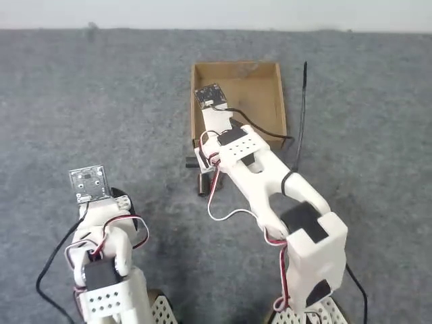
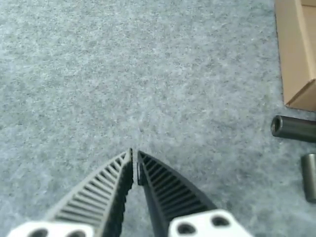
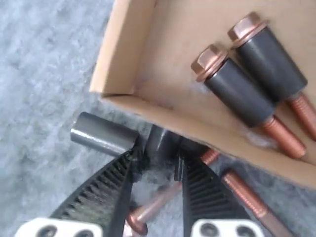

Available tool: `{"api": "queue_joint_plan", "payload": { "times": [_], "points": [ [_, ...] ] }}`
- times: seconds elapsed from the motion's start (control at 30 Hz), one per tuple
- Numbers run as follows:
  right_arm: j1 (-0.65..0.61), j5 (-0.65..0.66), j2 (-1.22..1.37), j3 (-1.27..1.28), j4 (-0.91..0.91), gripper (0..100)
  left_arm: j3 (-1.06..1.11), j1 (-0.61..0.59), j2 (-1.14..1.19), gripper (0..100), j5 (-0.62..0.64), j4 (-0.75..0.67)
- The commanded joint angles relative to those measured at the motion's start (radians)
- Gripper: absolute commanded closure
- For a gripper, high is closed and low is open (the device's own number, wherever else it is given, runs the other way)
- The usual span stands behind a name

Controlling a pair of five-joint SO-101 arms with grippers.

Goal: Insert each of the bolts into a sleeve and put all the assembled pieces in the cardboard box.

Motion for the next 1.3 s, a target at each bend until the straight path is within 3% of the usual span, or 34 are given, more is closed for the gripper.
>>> {"api": "queue_joint_plan", "payload": {
  "times": [0.0,0.37,0.53,0.67,0.87,1.27],
  "points": [
    [-0.007,-0.011,-0.005,-0.043,-0.027,90.7,-0.010,0.006,0.018,99,-0.006,-0.005],
    [-0.010,0.002,0.139,-0.121,-0.021,91.1,-0.010,0.006,0.018,99,-0.006,-0.005],
    [-0.045,0.098,0.166,-0.181,0.107,91.3,-0.010,0.006,0.018,99,-0.006,-0.005],
    [-0.074,0.112,0.154,-0.195,0.166,99.8,-0.010,0.006,0.018,99,-0.008,-0.005],
    [-0.067,0.114,0.073,-0.201,0.202,99.2,-0.010,0.006,0.018,99,-0.008,-0.005],
    [-0.028,0.115,-0.259,-0.196,0.461,99.1,-0.010,0.005,0.018,99,-0.008,-0.005]
  ]
}}
